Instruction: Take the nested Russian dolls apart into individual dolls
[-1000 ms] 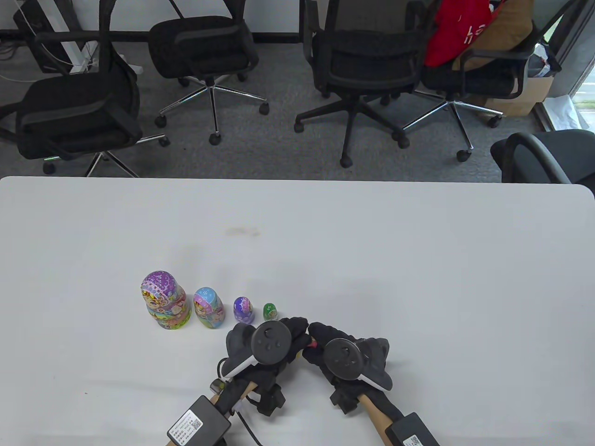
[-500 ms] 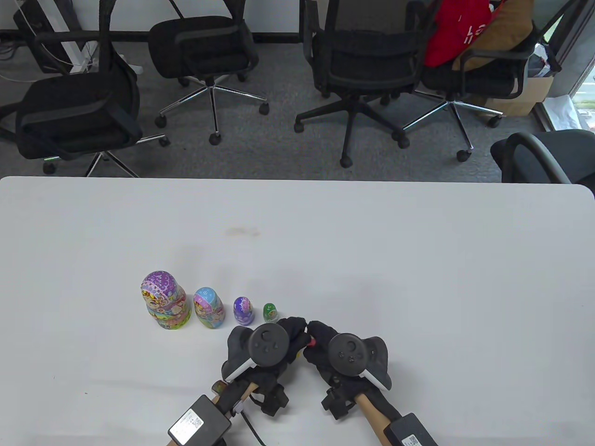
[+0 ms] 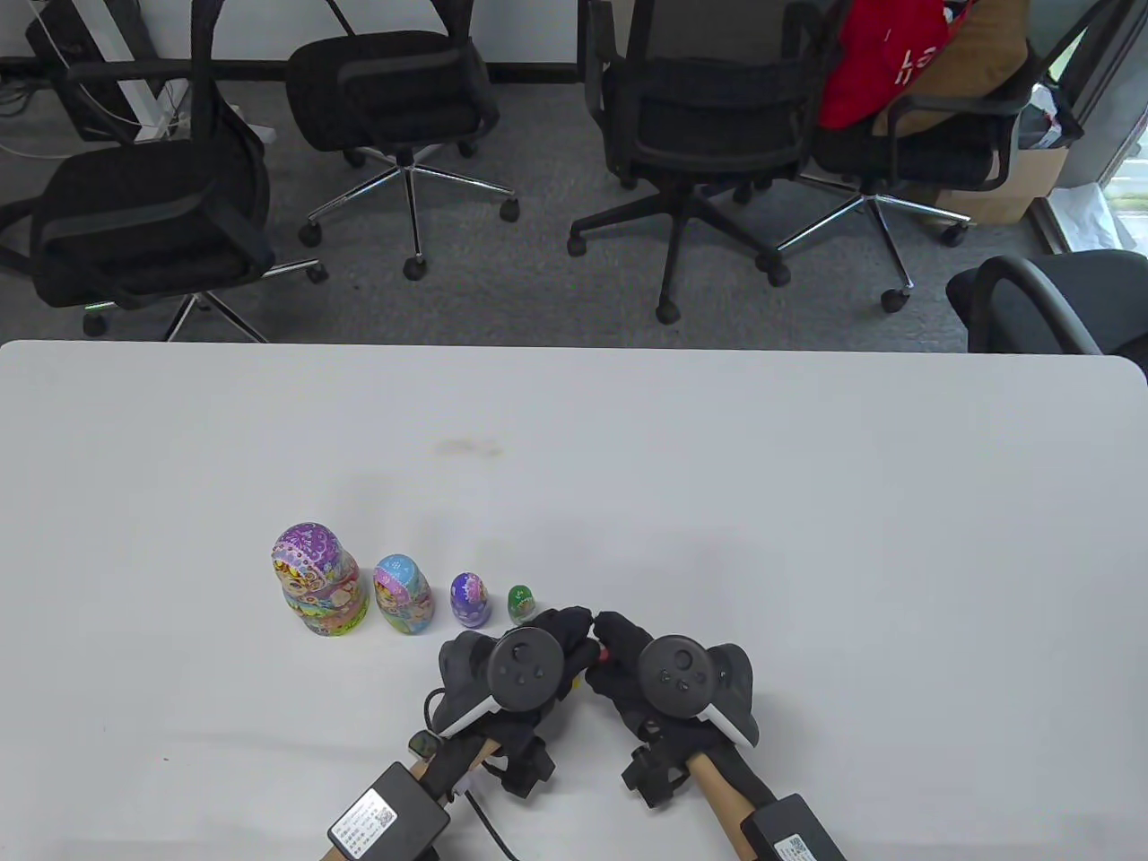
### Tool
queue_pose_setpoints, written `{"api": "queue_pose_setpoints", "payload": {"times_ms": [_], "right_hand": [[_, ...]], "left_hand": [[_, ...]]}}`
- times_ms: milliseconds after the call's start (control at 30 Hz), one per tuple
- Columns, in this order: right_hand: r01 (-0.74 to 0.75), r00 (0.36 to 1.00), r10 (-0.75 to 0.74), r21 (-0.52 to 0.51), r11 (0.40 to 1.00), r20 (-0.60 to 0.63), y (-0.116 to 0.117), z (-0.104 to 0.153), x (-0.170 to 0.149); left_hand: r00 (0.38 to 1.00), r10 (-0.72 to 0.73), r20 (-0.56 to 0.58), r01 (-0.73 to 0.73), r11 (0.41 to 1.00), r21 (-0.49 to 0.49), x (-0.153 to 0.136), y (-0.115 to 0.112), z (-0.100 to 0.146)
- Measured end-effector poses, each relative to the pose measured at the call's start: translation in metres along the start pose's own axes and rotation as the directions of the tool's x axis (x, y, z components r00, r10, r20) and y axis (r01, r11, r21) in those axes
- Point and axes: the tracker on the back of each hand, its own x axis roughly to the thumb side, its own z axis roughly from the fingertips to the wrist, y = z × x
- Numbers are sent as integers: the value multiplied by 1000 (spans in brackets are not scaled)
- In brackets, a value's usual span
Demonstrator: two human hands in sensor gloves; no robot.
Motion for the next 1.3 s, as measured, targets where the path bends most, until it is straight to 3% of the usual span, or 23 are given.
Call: {"api": "queue_pose_setpoints", "payload": {"times_ms": [233, 433, 767, 1067, 1300], "right_hand": [[-27, 998, 25, -36, 999, -61, -10, -3, -17], [-3, 989, -11, -92, 996, -145, -24, -4, -40], [16, 982, -38, -117, 993, -187, -32, -4, -52], [12, 983, -31, -107, 994, -179, -30, -5, -51], [6, 985, -21, -92, 996, -170, -27, -6, -49]], "left_hand": [[997, -54, -59, 54, 999, 1, 1, 10, -19], [963, -251, -103, 246, 968, -56, 12, 13, -39], [842, -524, -129, 497, 847, -189, 18, -13, -66], [777, -623, -90, 589, 770, -247, 22, -36, -73], [766, -636, -97, 599, 760, -253, 17, -44, -75]]}}
